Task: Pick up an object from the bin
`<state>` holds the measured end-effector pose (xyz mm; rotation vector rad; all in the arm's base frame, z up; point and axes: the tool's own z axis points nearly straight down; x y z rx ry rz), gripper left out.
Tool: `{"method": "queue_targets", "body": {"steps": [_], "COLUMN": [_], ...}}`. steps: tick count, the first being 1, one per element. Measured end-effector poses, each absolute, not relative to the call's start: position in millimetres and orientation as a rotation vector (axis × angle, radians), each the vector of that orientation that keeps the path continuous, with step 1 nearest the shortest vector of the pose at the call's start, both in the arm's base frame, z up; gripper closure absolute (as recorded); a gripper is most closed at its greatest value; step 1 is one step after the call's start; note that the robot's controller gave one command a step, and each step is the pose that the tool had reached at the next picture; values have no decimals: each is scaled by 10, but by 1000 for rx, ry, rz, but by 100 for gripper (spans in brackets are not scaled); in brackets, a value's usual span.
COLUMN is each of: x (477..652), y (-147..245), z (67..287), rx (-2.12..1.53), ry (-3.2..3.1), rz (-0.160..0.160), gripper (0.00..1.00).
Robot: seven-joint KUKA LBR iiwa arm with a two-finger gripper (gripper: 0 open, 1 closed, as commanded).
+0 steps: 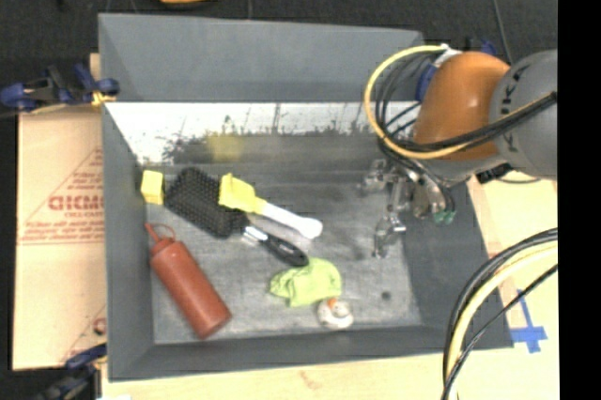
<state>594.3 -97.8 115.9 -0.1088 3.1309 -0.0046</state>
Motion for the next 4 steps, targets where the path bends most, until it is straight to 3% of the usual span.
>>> {"method": "queue_targets", "body": {"steps": [1,2,3,4], "x": [5790,5952,6085,6013], "y": [-759,-313,-77,263], "z": [1034,1068,730,748], "rx": [-131,-87,95,89], "ry": [3141,3134,3135,3132], "rz": [2,0,2,-3], "gripper": [0,0,0,100]}}
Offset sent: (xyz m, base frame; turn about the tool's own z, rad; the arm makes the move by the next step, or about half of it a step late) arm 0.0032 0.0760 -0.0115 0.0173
